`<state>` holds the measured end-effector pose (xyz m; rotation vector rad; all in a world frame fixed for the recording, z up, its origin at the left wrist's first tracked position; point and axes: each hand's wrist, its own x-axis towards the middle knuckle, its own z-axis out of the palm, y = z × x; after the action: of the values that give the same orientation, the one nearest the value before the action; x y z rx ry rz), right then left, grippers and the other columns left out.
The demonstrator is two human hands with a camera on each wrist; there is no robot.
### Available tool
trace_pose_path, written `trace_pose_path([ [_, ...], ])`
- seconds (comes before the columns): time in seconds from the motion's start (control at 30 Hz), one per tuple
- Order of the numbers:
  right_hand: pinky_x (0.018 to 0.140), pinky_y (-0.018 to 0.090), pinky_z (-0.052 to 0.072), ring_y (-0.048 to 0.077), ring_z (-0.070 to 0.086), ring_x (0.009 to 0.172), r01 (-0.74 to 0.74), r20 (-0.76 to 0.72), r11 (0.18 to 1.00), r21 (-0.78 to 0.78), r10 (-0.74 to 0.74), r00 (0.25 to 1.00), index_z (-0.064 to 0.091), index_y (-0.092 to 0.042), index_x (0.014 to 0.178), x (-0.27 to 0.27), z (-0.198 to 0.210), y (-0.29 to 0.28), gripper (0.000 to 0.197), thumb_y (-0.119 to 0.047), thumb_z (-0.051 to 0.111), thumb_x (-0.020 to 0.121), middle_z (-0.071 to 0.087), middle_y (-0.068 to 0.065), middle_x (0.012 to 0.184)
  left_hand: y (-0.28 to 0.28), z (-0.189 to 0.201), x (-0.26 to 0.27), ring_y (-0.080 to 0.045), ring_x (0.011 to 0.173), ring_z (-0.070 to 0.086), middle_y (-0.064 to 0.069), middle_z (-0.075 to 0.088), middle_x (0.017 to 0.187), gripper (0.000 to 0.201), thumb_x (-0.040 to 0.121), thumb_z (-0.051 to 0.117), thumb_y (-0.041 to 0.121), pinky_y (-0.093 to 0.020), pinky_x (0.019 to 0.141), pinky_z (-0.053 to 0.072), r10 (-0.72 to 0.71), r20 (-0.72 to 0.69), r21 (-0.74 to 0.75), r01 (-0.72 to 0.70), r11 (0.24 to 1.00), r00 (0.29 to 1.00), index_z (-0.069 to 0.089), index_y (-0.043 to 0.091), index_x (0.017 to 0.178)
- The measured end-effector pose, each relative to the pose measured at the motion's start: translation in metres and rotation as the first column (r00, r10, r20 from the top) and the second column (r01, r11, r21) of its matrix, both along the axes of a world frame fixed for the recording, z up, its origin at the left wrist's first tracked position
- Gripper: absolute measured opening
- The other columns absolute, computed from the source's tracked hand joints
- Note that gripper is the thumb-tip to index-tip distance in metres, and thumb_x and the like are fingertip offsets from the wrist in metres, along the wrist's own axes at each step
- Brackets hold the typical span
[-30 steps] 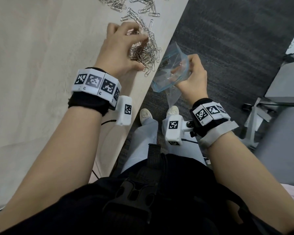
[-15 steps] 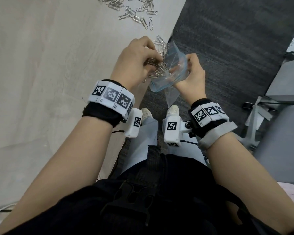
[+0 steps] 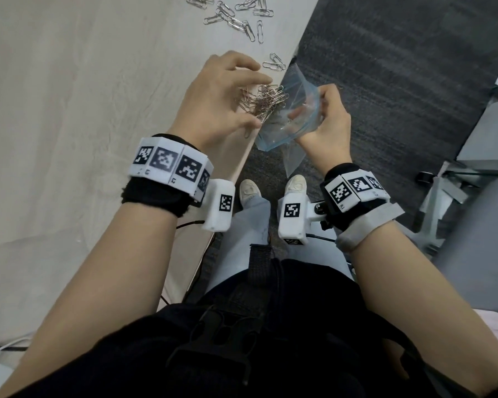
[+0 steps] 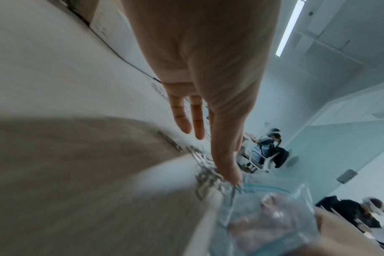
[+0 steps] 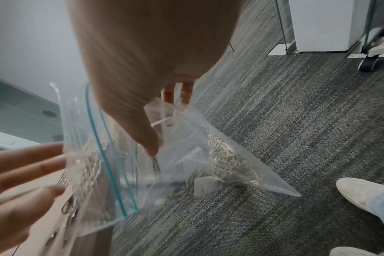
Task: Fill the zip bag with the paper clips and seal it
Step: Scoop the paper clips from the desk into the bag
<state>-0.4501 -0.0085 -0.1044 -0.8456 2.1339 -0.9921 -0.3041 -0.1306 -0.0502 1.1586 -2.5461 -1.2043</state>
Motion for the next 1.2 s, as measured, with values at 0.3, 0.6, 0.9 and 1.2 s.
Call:
trace_pose_path([
  [0.3,0.079,0.052,0.053,0.027,0.067,0.086,-0.002,-0.013,1.0,-0.002,0.002,1.0,0.041,-0.043,0.083,0.0,0.0,-0.001,0.038,-0.031,0.076,0.075,0.071,0.004,0.088,-0.004,0.006,0.006,-0.017,0.114,0.037,-0.006,0.032,0.136,0.098,0.052,0.088,0.029,-0.04,0.102,0.042,-0.106,0.211,0.11,0.084,0.99,0.972,0.041,0.025,0.138],
  [0.6,0.077,0.046,0.055,0.024,0.068,0.083,-0.006,0.0,1.0,-0.015,0.006,1.0,0.041,-0.039,0.083,0.002,0.005,0.0,0.037,-0.027,0.075,0.075,0.072,0.004,0.088,0.001,-0.009,-0.015,-0.015,0.073,0.048,-0.001,0.048,0.101,0.045,0.065,0.081,0.016,-0.031,0.074,0.047,-0.057,0.04,0.052,0.055,0.997,0.998,0.068,0.017,0.108],
  [0.9,0.073,0.043,0.053,0.02,0.064,0.077,0.011,-0.001,1.0,0.024,-0.011,1.0,0.039,-0.04,0.08,0.002,0.006,-0.001,0.038,-0.028,0.076,0.076,0.07,0.001,0.085,0.008,-0.008,-0.016,-0.014,0.074,0.053,-0.003,0.058,0.097,0.031,0.069,0.078,0.011,-0.019,0.068,0.048,0.018,-0.087,0.1,-0.009,0.995,0.996,0.072,0.013,0.099],
  [1.2,0.081,0.049,0.054,0.025,0.068,0.087,0.016,0.021,0.999,0.048,-0.017,1.0,0.041,-0.041,0.079,0.005,0.008,-0.001,0.036,-0.026,0.074,0.074,0.072,0.006,0.089,-0.021,-0.007,0.033,0.002,0.067,0.046,0.001,0.057,0.094,0.046,0.057,0.086,0.018,-0.005,0.062,0.041,0.174,0.056,0.076,-0.178,0.981,0.983,0.069,0.018,0.1],
])
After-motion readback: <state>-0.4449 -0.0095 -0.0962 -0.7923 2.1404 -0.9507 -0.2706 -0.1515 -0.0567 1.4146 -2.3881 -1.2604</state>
